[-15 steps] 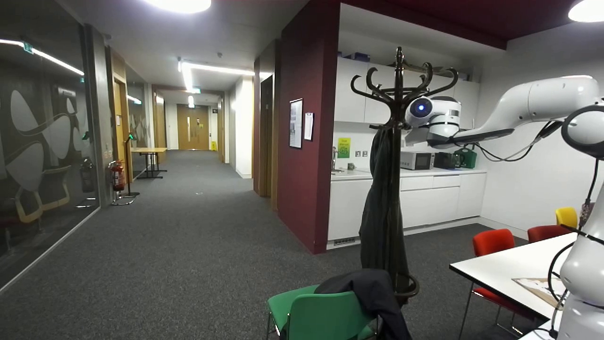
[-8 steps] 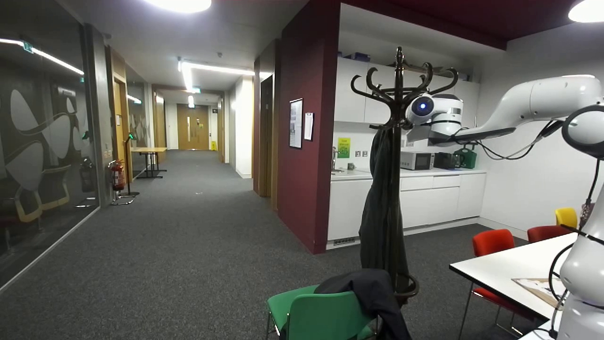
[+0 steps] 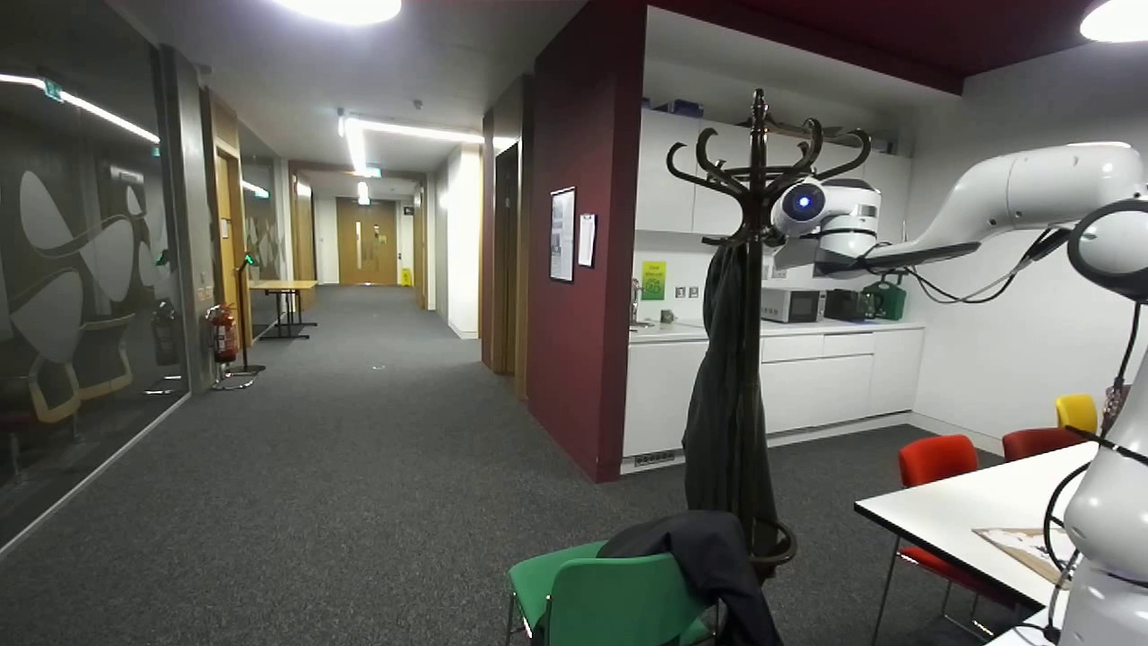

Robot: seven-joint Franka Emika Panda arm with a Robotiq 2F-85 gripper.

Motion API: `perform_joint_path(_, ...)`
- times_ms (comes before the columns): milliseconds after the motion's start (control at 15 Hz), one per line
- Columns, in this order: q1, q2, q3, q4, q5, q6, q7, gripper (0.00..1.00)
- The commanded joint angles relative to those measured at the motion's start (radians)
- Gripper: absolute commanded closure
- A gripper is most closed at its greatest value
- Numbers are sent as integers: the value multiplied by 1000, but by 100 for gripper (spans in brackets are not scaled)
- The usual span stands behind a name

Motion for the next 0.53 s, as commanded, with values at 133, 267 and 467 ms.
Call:
perform_joint_path(133,-3,-12,0,-11,-29,-1,21,0)
perform_joint_path(267,-2,-15,1,-20,-28,-3,22,0)
perform_joint_path(467,-1,-19,2,-29,-29,-4,23,0)
